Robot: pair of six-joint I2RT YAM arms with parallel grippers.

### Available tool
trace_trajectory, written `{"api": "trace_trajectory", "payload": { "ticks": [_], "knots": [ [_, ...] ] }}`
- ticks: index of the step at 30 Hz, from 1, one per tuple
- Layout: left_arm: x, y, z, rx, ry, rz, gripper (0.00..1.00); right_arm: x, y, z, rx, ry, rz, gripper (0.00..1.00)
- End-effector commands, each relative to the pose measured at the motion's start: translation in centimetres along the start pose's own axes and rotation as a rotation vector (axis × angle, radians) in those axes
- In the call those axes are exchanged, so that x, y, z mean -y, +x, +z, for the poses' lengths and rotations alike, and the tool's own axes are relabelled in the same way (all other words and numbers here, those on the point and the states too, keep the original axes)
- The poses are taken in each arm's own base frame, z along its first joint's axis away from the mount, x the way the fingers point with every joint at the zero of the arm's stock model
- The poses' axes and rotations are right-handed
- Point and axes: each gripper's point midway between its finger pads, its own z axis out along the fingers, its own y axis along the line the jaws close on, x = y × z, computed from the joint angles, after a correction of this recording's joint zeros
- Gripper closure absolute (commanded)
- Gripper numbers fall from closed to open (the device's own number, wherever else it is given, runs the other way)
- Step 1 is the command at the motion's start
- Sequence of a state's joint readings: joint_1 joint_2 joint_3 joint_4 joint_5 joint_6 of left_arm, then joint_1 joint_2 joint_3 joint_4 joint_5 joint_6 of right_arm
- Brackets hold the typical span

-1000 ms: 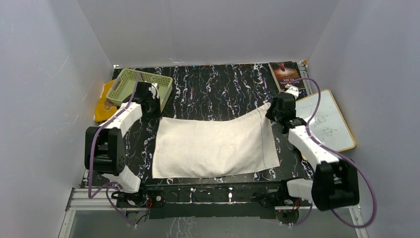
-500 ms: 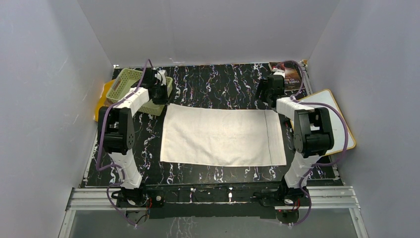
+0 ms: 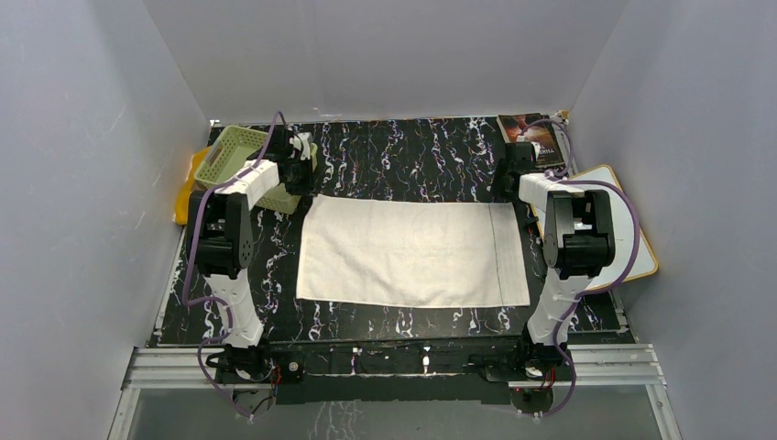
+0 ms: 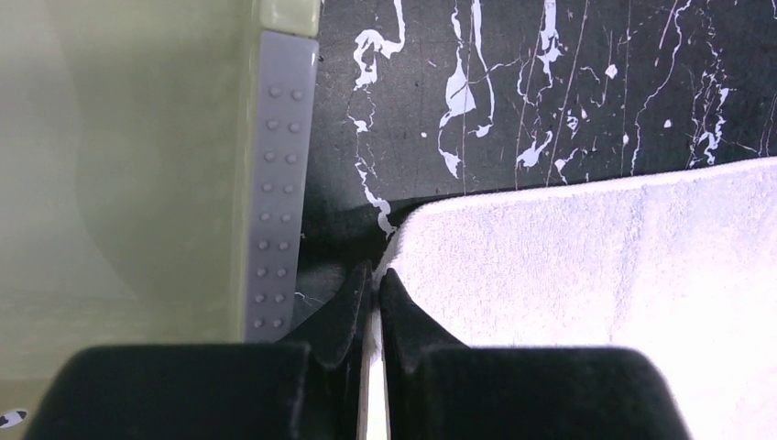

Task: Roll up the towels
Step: Fold the towel at the center of the board.

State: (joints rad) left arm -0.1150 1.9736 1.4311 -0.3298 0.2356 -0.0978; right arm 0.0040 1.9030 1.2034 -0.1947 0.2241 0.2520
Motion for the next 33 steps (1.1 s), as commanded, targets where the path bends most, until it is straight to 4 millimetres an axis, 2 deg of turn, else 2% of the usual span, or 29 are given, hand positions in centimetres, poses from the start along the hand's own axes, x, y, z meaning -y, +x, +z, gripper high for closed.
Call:
{"api": "trace_trajectory", "payload": {
  "ticks": [1, 3, 9, 15, 23, 30, 33],
  "knots": [
    [0.6, -0.3, -0.4, -0.007, 0.028, -0.009, 1.00, 0.3, 0.9, 0.4, -0.040, 0.028, -0.003, 0.47],
    [0.5, -0.5, -0.4, -0.005, 0.020, -0.007, 1.00, 1.7, 1.2, 0.9, -0.051, 0.053, 0.016, 0.47],
    [-0.5, -0.6, 0.0, -0.032, -0.029, -0.005, 1.00, 1.8, 3.0, 1.6, -0.100, 0.049, 0.012, 0.50],
    [-1.3, 0.0, 0.3, -0.044, -0.057, -0.025, 1.00, 2.1, 3.3, -0.7, -0.075, 0.031, 0.032, 0.43],
    [-1.6, -0.1, 0.2, -0.044, -0.071, -0.030, 1.00, 2.3, 4.4, -1.6, -0.093, 0.024, 0.036, 0.43],
    [-1.9, 0.3, 0.1, -0.045, -0.088, -0.036, 1.00, 2.7, 5.3, -1.6, -0.118, 0.039, 0.028, 0.47],
    [-2.1, 0.4, 0.0, -0.043, -0.094, -0.042, 1.00, 2.8, 5.5, -1.8, -0.120, 0.039, 0.029, 0.58]
  ]
}}
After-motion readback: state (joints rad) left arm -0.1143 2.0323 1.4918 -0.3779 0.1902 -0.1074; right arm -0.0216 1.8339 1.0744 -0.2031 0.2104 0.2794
